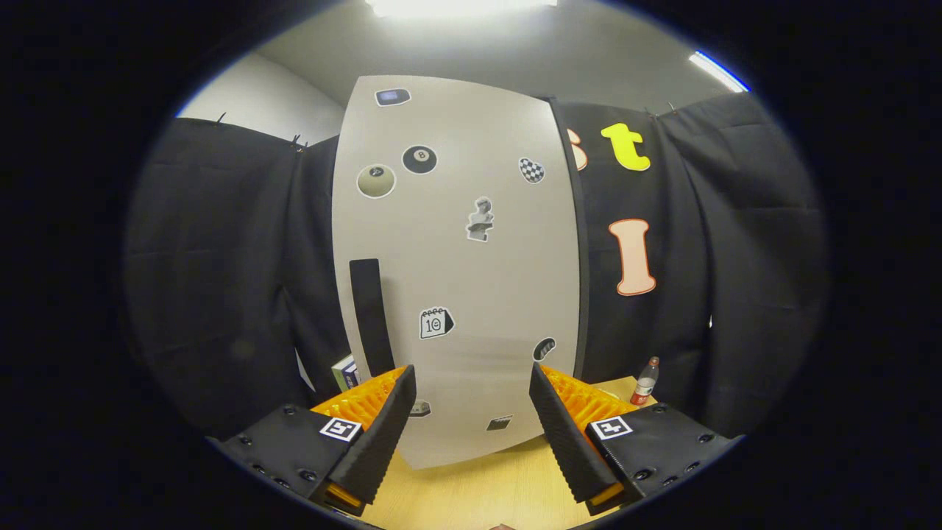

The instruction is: Open the shoe cabinet door, grab the shoes and put them into the shoe cabinet, then close the shoe cabinet door.

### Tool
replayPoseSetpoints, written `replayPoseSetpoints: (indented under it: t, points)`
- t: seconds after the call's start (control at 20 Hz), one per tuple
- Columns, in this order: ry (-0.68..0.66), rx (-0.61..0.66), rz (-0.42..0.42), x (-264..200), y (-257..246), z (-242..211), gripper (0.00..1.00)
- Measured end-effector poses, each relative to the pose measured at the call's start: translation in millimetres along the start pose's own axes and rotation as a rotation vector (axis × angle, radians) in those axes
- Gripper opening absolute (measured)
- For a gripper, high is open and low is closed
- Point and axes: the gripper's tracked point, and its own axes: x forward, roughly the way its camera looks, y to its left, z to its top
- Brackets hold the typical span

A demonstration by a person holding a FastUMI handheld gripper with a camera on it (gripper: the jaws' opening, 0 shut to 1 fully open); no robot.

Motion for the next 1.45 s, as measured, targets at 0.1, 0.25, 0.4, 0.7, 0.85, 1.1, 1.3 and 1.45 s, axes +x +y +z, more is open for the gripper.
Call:
replayPoseSetpoints:
  t: [0.1, 0.25, 0.4, 0.7, 0.85, 1.1, 1.3, 1.45]
  points:
    - [-0.017, 0.003, -0.017, -6, -6, 4, 0.97]
    - [-0.028, 0.004, -0.028, -13, -11, 5, 0.97]
    - [-0.014, 0.012, -0.030, -17, -15, -2, 0.97]
    - [0.002, -0.002, -0.040, -27, -23, -7, 0.97]
    - [-0.001, -0.018, -0.044, -31, -26, -8, 0.97]
    - [-0.002, -0.022, -0.062, -37, -36, -12, 0.97]
    - [0.000, -0.010, -0.076, -43, -43, -14, 0.97]
    - [-0.016, -0.010, -0.076, -49, -45, -10, 0.97]
